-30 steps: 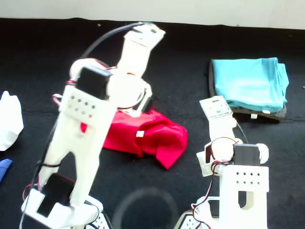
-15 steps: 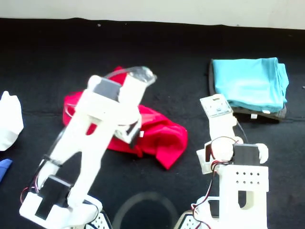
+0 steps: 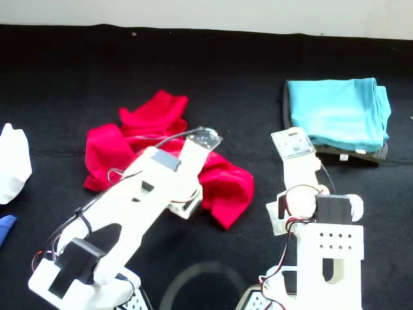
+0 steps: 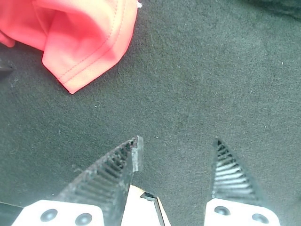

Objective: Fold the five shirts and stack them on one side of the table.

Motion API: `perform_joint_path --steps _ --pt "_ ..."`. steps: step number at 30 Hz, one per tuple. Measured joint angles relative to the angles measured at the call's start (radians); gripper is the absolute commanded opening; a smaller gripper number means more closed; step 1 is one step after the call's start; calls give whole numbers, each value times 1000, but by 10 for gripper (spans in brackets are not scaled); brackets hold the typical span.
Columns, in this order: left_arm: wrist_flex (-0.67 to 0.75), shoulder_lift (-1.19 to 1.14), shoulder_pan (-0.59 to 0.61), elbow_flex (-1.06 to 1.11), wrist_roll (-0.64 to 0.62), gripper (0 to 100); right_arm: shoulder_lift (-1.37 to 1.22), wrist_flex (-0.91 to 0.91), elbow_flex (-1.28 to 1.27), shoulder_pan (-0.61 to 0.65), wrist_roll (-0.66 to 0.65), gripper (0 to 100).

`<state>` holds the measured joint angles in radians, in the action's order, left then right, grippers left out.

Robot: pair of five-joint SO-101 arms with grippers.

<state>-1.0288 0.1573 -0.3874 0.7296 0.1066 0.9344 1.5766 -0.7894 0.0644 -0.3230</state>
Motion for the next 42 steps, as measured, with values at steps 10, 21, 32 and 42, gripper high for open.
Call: perform_joint_path --steps 10,21,32,42 --pt "184 0 103 63 -6 245 0 0 0 0 0 228" --pt "276 0 95 66 -9 183 0 0 0 0 0 228" --pt "103 26 89 46 -9 9 0 0 0 0 0 228" --pt "-411 331 316 -127 226 11 0 0 0 0 3 231"
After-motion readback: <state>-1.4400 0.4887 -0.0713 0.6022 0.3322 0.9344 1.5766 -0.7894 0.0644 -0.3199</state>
